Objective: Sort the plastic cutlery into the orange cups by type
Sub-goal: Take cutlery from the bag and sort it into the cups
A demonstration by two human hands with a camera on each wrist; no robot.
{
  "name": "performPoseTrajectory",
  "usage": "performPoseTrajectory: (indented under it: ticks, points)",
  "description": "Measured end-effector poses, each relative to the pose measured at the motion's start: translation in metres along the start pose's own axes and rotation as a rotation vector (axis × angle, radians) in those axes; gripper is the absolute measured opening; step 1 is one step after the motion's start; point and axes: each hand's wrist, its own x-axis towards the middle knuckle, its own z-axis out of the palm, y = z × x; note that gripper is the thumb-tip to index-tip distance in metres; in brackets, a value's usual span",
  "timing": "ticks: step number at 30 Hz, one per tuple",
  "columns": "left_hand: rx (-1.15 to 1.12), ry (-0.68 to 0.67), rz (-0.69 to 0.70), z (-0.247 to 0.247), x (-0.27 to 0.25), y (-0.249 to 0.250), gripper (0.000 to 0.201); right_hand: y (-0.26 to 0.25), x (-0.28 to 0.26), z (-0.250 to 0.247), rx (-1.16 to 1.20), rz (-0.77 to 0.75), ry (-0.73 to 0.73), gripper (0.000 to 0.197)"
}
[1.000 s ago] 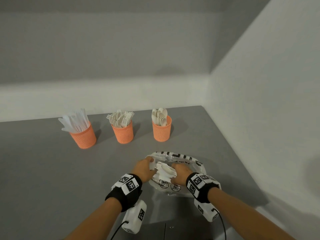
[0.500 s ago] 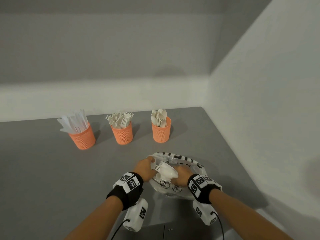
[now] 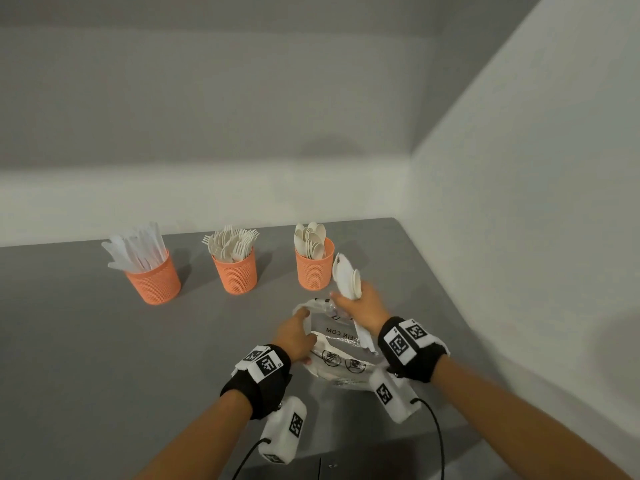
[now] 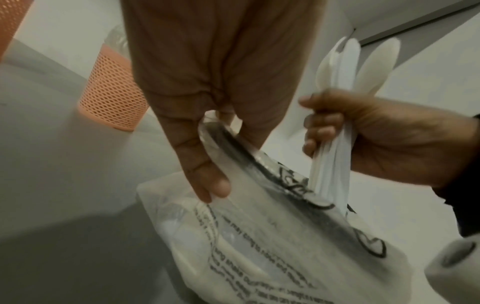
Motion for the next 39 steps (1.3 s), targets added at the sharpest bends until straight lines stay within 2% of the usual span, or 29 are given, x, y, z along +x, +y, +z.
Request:
performPoseTrajectory:
  ticks: [3,6,8,10,13,16,20,23,27,30,33,36,38,39]
  points:
    - [-0.079,0.003,0.033,-0.001,0.003,0.006,0.055,-0.018,0.012,-0.007,0.156,-0.004,0.062,0.025]
    - [-0.016,0.156,0.119,-0.011,0.004,0.010,0.036,-0.031,0.019,-0.007,0.338,0.021,0.101,0.026]
    - [-0.191,0.241,0.162,-0.019,0.002,0.013,0.016,-0.037,0.022,-0.002,0.443,0.031,0.120,0.027]
    - [-0.475,0.261,0.100,-0.030,-0.001,0.012,0.016,-0.045,0.026,0.008,0.548,0.029,0.132,0.029]
    - [-0.967,0.151,-0.121,-0.044,-0.003,0.004,0.025,-0.054,0.035,0.030,0.668,0.057,0.153,0.019]
    - [-1.256,0.014,-0.286,-0.059,-0.005,-0.009,0.039,-0.063,0.045,0.056,0.669,0.041,0.232,0.021]
    - [-1.472,-0.069,-0.359,-0.078,-0.002,-0.023,0.057,-0.086,0.048,0.088,0.600,0.001,0.266,0.024]
    - [-1.597,-0.119,-0.329,-0.095,0.001,-0.022,0.063,-0.096,0.050,0.115,0.556,-0.055,0.254,0.025]
    - [-1.566,-0.198,-0.191,-0.119,0.006,-0.022,0.059,-0.095,0.055,0.149,0.552,-0.041,0.247,0.021]
    - [-1.353,-0.211,-0.167,-0.134,0.008,-0.029,0.063,-0.098,0.061,0.166,0.578,0.041,0.237,0.023]
    - [-1.086,-0.179,-0.070,-0.150,0.010,-0.038,0.065,-0.101,0.070,0.177,0.508,0.060,0.282,0.023]
    - [-0.822,-0.111,0.130,-0.173,0.014,-0.045,0.048,-0.097,0.078,0.196,0.340,0.058,0.249,0.011]
    - [-0.683,-0.041,0.173,-0.186,0.020,-0.047,0.067,-0.094,0.077,0.207,0.258,0.064,0.169,0.013]
    - [-0.664,-0.018,0.174,-0.191,0.023,-0.048,0.063,-0.091,0.077,0.212,0.231,0.070,0.135,0.023]
